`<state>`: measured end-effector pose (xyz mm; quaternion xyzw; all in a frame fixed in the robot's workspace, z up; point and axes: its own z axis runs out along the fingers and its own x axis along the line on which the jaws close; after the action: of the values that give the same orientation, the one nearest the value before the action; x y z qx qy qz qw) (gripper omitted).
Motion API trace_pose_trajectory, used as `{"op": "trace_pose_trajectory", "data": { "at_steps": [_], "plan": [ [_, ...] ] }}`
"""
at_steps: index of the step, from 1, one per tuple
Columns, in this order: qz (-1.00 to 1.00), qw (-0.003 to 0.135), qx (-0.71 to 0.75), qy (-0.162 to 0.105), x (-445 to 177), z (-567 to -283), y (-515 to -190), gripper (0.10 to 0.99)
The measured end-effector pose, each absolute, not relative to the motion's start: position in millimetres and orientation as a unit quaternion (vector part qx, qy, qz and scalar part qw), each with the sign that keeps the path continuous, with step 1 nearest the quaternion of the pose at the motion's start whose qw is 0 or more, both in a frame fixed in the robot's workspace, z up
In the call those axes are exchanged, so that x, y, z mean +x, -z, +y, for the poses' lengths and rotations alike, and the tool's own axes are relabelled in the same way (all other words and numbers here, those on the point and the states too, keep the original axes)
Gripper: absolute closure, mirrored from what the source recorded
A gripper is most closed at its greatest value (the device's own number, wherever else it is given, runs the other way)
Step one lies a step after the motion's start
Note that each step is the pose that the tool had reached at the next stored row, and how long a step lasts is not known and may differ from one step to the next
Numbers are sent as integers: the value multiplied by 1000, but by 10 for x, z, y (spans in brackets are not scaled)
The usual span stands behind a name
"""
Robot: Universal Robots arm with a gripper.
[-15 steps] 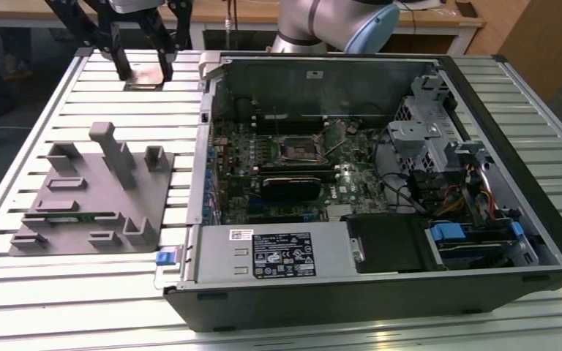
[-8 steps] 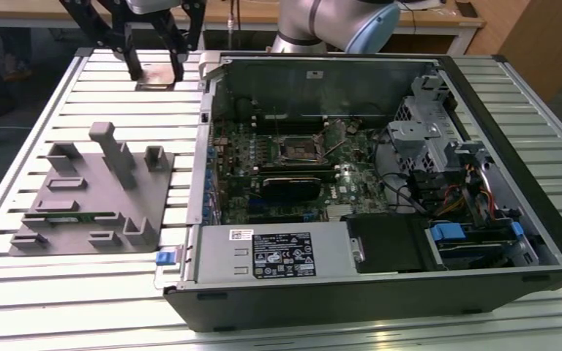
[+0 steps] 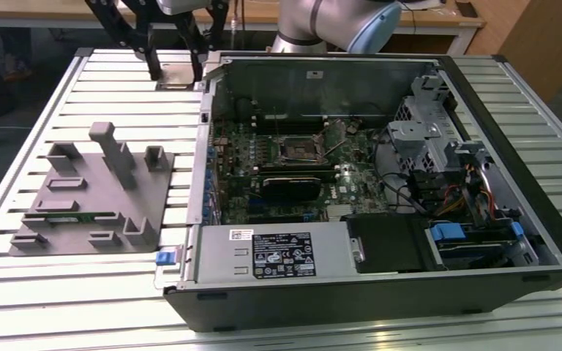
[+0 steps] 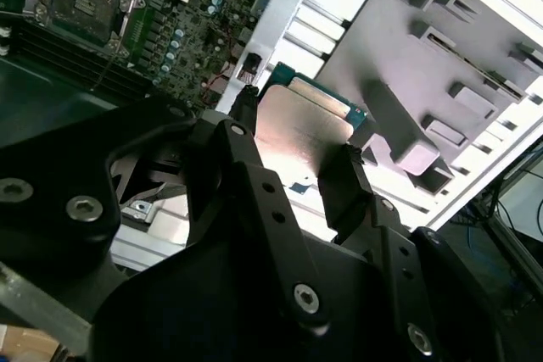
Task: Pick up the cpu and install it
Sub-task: 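Pick up the cpu and move it towards the insertion slot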
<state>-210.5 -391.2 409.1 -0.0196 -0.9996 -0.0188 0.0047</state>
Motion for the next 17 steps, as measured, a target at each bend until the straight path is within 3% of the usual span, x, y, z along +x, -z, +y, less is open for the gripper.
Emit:
{"op": "trace_pose_trajectory", "data": {
  "at_steps": [17],
  "plan": [
    [-1000, 5, -19, 19, -1653, -3838, -4057, 545]
  ]
}}
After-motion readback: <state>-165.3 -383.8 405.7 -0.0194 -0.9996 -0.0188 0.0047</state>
